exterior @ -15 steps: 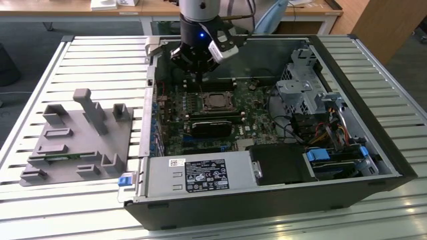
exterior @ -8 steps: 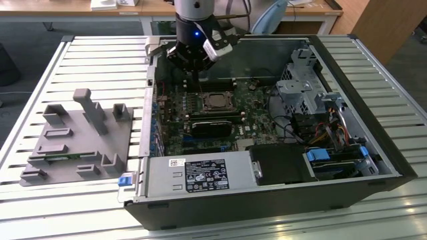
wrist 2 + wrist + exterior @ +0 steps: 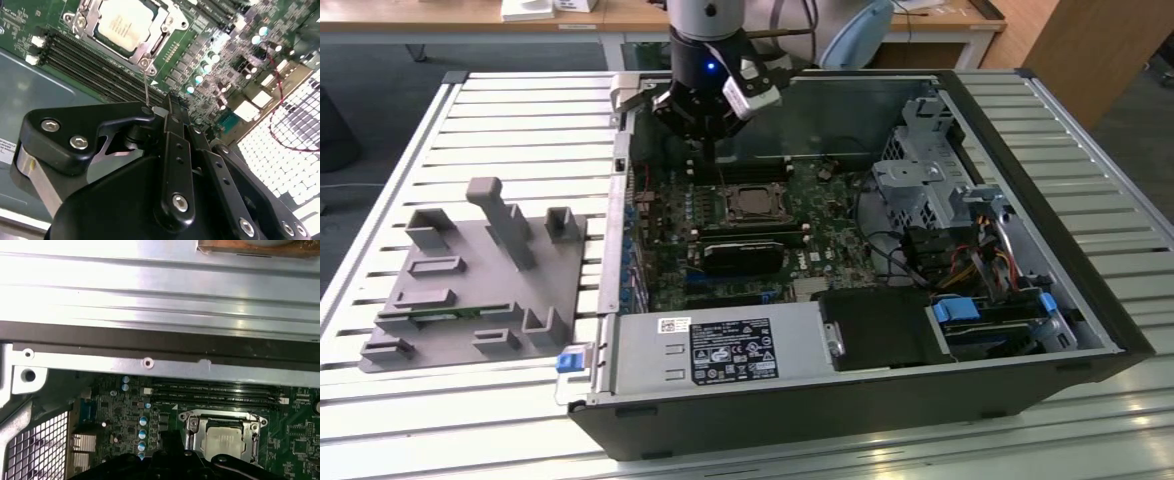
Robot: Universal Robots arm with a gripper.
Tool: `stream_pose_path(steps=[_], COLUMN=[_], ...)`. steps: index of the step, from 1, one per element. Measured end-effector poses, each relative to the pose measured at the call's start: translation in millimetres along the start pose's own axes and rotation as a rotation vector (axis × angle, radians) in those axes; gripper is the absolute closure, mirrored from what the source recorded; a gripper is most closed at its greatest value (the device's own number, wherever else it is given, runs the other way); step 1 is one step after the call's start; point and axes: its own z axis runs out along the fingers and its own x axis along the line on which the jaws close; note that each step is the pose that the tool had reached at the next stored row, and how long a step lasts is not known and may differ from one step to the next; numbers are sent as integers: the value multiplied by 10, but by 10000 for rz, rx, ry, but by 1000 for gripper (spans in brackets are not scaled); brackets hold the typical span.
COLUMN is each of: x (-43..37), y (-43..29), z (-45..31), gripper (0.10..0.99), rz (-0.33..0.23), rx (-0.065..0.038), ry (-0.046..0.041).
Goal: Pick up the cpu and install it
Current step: 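Install the first cpu locking lever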
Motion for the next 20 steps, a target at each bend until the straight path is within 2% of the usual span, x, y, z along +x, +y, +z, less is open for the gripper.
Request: stream_pose_path(steps=[6, 13, 20], x=[-32, -201, -308], y=[13, 16, 10], z=[15, 18, 18], gripper=[980, 980, 980], rz=[15, 61, 176], rx=[1, 19, 42], ry=[1, 0, 0])
